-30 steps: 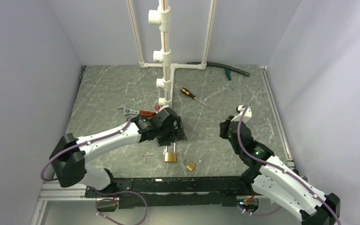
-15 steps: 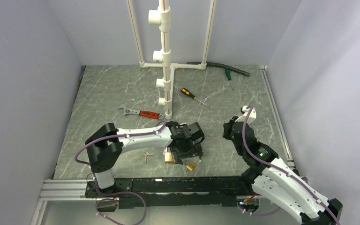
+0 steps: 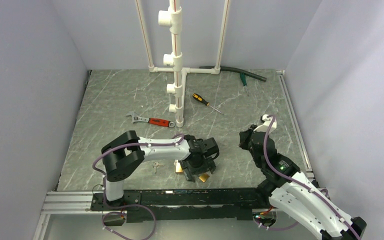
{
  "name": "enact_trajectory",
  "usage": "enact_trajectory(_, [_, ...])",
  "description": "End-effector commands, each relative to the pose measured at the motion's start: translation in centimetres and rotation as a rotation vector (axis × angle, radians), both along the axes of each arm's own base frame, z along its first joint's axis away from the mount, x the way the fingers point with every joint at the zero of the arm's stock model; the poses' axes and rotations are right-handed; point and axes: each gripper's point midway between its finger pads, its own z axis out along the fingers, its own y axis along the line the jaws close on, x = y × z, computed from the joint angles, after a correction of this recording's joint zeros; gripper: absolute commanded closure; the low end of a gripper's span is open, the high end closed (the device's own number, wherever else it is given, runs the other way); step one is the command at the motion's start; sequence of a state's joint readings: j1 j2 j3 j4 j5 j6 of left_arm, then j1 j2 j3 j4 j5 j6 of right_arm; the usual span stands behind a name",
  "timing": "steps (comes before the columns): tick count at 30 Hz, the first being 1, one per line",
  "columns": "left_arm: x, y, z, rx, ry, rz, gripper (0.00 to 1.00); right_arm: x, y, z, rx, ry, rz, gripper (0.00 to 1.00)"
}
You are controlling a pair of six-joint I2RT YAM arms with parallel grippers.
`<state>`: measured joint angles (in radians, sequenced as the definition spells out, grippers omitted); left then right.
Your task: Unlock with the key
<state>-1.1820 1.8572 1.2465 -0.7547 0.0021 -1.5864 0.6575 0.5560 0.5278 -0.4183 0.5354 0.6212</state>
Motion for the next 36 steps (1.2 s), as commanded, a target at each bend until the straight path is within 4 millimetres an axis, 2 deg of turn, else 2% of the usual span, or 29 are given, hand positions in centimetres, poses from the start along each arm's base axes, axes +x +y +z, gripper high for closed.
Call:
enact_trajectory(1, [0.8, 0.0, -0.9, 0.013, -0.006, 0.067, 0.12, 0.0, 0.4, 0.6, 0.035, -0.023, 0.014, 1.0])
enact_trajectory(5, [1.0, 0.3, -1.5, 0.044, -0.003, 0.059, 0.25, -0.1, 0.5, 0.5, 0.043, -0.025, 0.023, 1.0])
enact_trajectory(8, [1.2, 0.1, -1.8, 0.027, -0.009, 0.041, 0.43, -0.1, 0.5, 0.4, 0.039, -0.02, 0.022, 1.0])
enact_trajectory(12, [1.5, -0.4, -2.4, 0.019, -0.006, 0.021, 0.48, -0.1, 0.5, 0.4, 0.039, -0.026, 0.021, 1.0])
enact_trajectory(14, [1.9, -1.0, -2.3, -0.019, -0.023, -0.006, 0.61, -0.1, 0.5, 0.3, 0.038, -0.025, 0.024, 1.0])
enact_trajectory(16, [2.4, -1.6, -1.8, -0.074, -0.051, -0.034, 0.66, 0.0, 0.6, 0.3, 0.036, -0.023, 0.029, 1.0])
enact_trajectory(18, [2.9, -1.6, -1.1, -0.095, -0.092, -0.066, 0.64, 0.0, 0.7, 0.2, 0.034, -0.02, 0.032, 1.0])
enact_trajectory(22, [4.7, -1.3, -0.1, -0.103, -0.195, -0.153, 0.53, 0.1, 0.9, 0.1, 0.033, -0.019, 0.04, 1.0])
enact_trajectory(24, [5.7, -1.6, 0.0, -0.11, -0.231, -0.24, 0.53, 0.1, 1.0, 0.0, 0.033, -0.021, 0.045, 1.0])
enact_trajectory(27, [7.2, -0.8, -0.1, -0.073, -0.291, -0.306, 0.54, 0.2, 1.3, -0.1, 0.035, -0.027, 0.058, 1.0])
enact_trajectory(32, [9.1, 0.6, -0.4, 0.052, -0.354, -0.399, 0.4, 0.2, 1.7, -0.2, 0.034, -0.028, 0.083, 1.0])
enact_trajectory(36, [9.1, 0.1, -0.9, 0.046, -0.362, -0.447, 0.17, 0.2, 1.7, -0.3, 0.034, -0.025, 0.083, 1.0])
